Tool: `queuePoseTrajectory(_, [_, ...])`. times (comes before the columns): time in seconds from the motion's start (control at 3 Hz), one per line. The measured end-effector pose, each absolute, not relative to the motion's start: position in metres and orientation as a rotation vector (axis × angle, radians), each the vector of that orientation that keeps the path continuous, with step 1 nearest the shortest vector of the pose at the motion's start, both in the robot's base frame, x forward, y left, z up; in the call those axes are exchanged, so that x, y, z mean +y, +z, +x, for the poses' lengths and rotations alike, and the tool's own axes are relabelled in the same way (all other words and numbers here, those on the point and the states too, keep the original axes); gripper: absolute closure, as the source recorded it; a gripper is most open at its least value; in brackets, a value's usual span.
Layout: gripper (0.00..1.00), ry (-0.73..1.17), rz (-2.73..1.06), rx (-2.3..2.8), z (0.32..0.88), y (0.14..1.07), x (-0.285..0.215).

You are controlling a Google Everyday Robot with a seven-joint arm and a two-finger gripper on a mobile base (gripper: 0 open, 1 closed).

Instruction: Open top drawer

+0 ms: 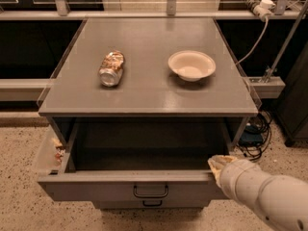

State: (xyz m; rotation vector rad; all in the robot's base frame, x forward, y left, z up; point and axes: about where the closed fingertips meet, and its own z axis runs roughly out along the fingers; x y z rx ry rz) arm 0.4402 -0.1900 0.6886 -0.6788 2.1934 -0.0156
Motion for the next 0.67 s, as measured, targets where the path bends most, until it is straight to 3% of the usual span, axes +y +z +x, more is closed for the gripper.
queuePoseTrajectory(0.67, [0.37,-0.085,-0.575,2.206,0.425,0.691,-0.202])
